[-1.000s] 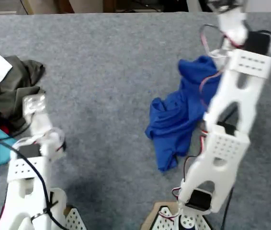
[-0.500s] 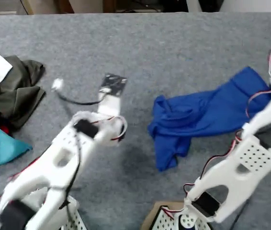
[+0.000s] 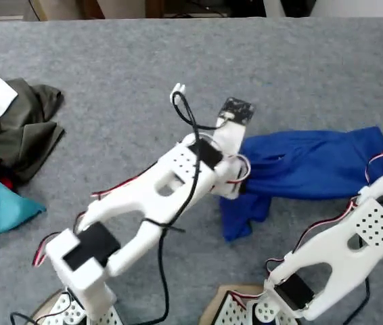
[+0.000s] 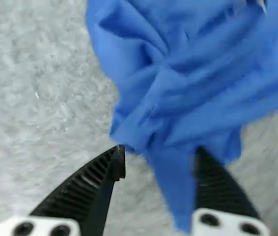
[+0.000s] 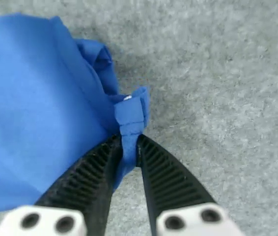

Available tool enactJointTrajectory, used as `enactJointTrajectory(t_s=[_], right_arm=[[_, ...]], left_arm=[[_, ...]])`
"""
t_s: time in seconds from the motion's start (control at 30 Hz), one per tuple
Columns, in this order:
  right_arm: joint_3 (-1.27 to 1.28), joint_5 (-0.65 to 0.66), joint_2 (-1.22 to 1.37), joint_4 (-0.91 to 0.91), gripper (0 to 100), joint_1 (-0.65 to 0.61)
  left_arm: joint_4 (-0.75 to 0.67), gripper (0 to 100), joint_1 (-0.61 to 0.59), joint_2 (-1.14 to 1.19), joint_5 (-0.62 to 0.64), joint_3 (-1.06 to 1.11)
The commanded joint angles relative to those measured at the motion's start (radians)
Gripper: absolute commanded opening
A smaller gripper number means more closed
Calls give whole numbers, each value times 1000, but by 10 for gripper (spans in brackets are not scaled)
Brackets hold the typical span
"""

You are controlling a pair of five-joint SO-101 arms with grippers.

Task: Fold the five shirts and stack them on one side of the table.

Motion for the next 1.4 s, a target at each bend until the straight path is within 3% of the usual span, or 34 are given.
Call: enactJointTrajectory(t_s=[0.0,0.13,0.27,0.43,0.63,0.93,1.13,1.37], right_arm=[[-8,9,-1,-32,5,38],[-7,9,-1,-48,5,42],[-7,9,-1,-49,5,41],[-13,9,-7,-23,5,24],[-170,2,-5,129,5,-70],[-295,-37,-108,167,5,-255],[-302,-138,-278,167,5,-335],[-297,-163,-453,167,5,-437]], left_arm=[[8,302,40,67,124,-121],[9,230,104,148,123,-178],[14,19,100,173,121,-207],[104,19,-55,142,89,-282],[282,18,-247,39,55,-549],[503,18,-350,-50,15,-1005],[635,18,-391,-73,-57,-1270],[686,18,-520,-148,-114,-1452]])
